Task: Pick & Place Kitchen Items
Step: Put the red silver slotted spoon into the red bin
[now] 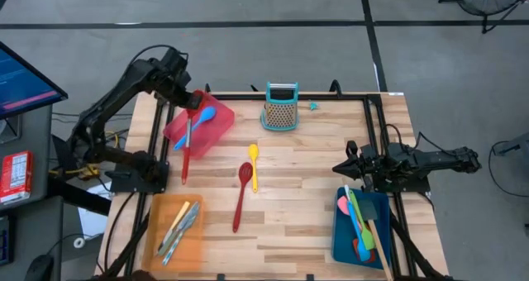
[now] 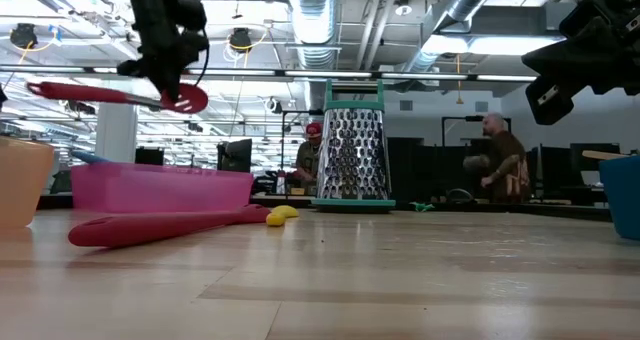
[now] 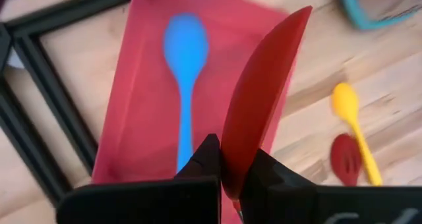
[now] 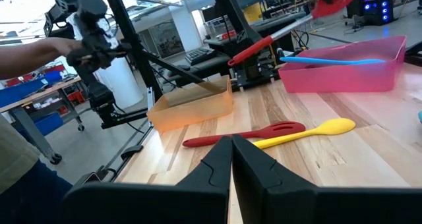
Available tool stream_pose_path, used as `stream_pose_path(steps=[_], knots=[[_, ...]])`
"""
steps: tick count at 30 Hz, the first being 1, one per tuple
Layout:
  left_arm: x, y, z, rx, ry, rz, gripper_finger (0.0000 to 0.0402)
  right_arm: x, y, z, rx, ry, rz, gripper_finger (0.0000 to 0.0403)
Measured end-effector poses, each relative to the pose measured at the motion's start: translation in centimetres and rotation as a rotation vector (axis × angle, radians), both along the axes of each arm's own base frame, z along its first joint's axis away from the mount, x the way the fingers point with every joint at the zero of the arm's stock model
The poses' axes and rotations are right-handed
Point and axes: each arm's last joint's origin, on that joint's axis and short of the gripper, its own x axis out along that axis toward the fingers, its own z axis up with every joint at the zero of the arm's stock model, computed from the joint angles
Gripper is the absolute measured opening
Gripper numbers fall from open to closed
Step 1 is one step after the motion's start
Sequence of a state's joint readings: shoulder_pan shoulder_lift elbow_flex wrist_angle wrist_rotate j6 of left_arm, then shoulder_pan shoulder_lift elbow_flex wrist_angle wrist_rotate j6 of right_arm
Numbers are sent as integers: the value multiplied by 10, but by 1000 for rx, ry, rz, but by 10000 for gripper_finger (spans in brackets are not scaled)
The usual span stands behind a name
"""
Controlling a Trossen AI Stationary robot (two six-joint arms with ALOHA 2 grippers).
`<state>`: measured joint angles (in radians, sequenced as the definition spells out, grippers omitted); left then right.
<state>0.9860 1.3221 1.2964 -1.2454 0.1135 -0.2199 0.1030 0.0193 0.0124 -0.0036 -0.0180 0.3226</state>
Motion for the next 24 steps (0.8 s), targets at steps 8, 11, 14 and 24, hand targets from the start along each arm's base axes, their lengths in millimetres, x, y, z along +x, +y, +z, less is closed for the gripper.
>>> stream_pose_path(steps=[8,11,14,24], knots=[[7,19,-20,-57,61,-20,2,0,0,0,0,0,0,10],[9,24,-26,-61,94,-36,2,0,0,0,0,0,0,10],[12,30,-33,-54,139,-39,2,0,0,0,0,0,0,10],[20,43,-43,-23,129,-44,2,0,0,0,0,0,0,10]])
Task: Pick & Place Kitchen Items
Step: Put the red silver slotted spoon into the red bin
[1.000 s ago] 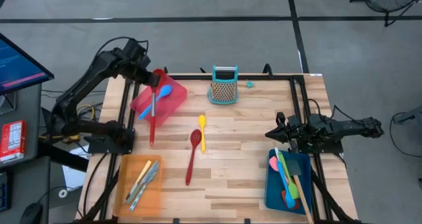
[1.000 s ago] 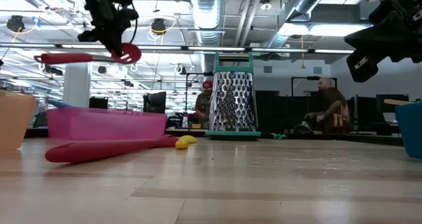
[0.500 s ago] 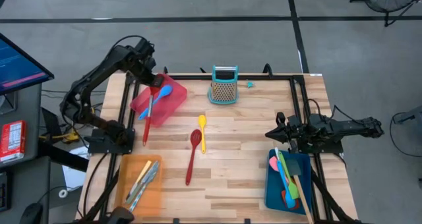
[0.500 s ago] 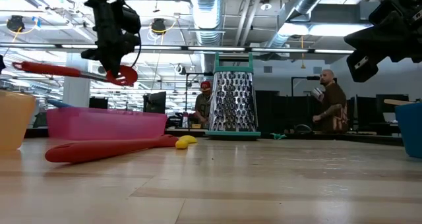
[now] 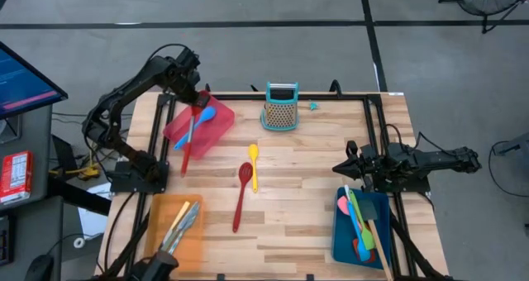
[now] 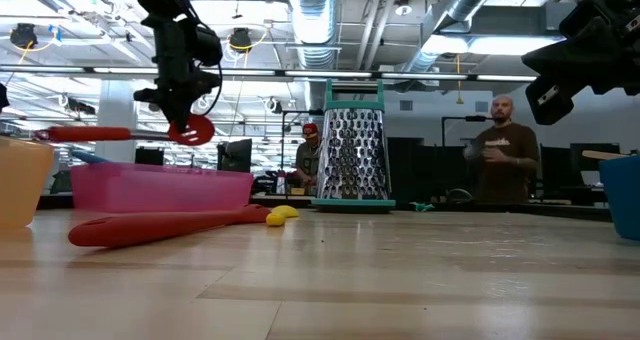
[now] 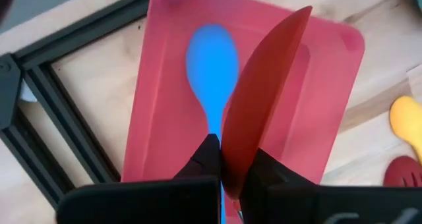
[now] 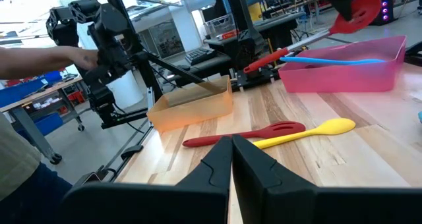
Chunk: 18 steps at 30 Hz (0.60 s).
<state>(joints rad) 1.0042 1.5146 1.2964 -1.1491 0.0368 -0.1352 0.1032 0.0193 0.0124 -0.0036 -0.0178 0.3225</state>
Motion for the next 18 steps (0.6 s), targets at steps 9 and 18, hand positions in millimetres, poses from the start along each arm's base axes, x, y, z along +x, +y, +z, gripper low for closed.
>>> stream_pose_path(steps=[9,18], knots=[[1,2,1,22,-14,-1,2,0,0,0,0,0,0,10],[3,2,1,36,-12,-34,2,0,0,0,0,0,0,10]])
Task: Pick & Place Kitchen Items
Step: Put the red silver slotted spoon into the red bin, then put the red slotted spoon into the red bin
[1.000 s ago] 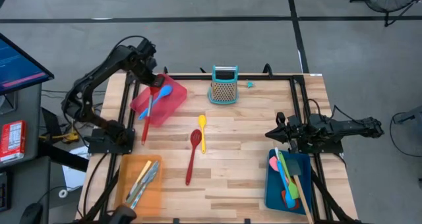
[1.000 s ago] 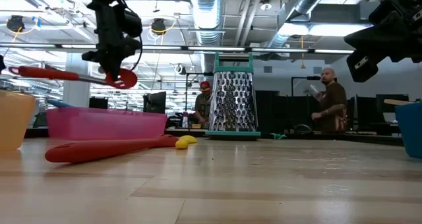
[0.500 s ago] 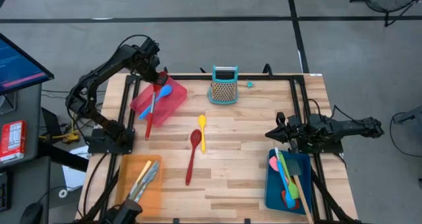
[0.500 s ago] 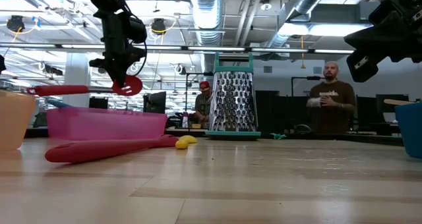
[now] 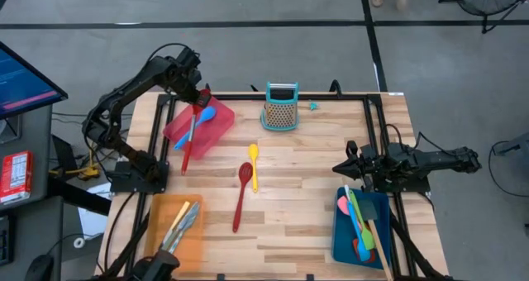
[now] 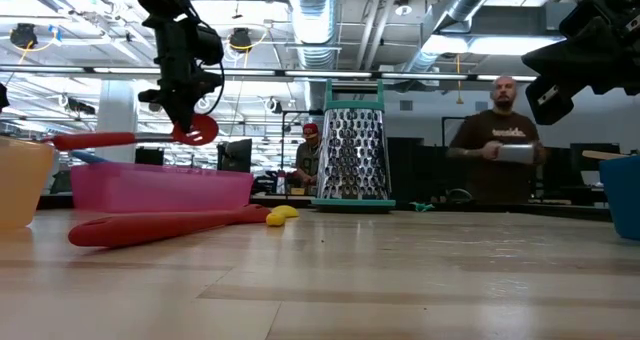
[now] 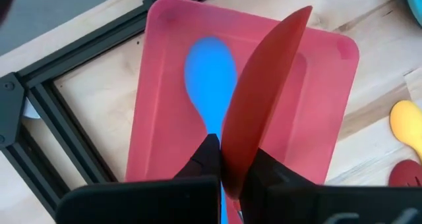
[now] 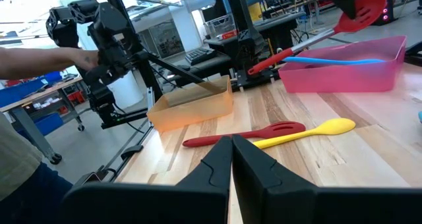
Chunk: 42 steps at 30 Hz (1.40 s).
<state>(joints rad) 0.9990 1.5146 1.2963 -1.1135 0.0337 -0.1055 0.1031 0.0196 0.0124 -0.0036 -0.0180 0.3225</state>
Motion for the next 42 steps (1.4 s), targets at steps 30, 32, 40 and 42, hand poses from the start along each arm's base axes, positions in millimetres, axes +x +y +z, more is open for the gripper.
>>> stream_pose_path(steps=[30,32,40,42], knots=[[-1,-2,-21,38,-16,3,52,0,0,0,0,0,0,10],[-1,-1,-21,43,-12,-20,66,0,0,0,0,0,0,10],[-1,-1,-21,43,-23,-42,109,0,0,0,0,0,0,10],[0,-4,-18,21,-84,-58,115,0,0,0,0,0,0,10]])
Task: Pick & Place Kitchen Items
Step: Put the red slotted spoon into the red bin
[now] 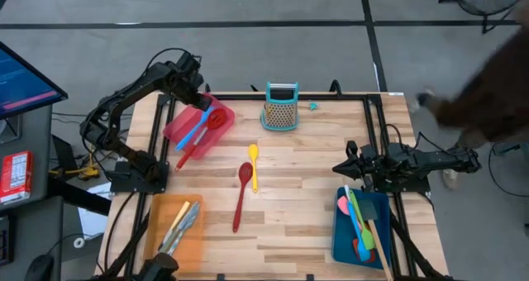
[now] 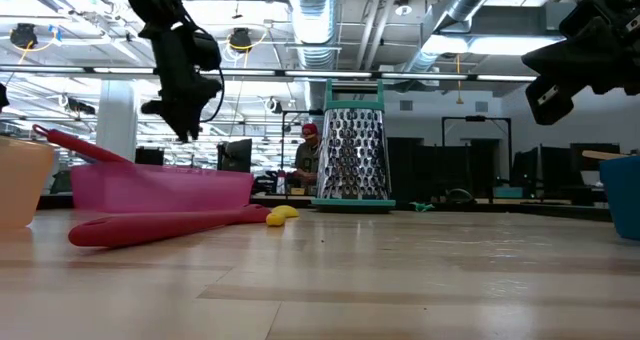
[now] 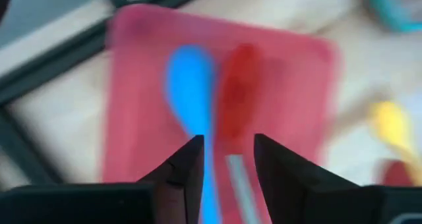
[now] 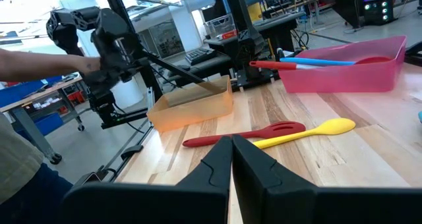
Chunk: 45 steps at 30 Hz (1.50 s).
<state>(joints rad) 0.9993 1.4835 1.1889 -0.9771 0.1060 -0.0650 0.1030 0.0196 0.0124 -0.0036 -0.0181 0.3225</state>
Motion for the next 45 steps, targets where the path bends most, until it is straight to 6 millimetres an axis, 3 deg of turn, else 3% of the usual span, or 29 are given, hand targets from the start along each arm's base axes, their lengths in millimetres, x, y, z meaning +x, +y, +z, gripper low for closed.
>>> stream_pose_path(steps=[6,11,16,20,26,37,45], knots=[[9,-34,36,-68,-331,-82,122,0,0,0,0,0,0,10],[18,-87,67,-69,-448,-153,122,0,0,0,0,0,0,10],[30,-145,73,-91,-448,-159,122,0,0,0,0,0,0,10],[44,-182,65,-70,-386,-114,122,0,0,0,0,0,0,10],[77,-221,48,-29,-360,-91,122,0,0,0,0,0,0,10],[135,-263,-27,-95,-106,-146,122,0,0,0,0,0,0,10],[158,-285,-70,-82,-30,-196,122,0,0,0,0,0,0,10]])
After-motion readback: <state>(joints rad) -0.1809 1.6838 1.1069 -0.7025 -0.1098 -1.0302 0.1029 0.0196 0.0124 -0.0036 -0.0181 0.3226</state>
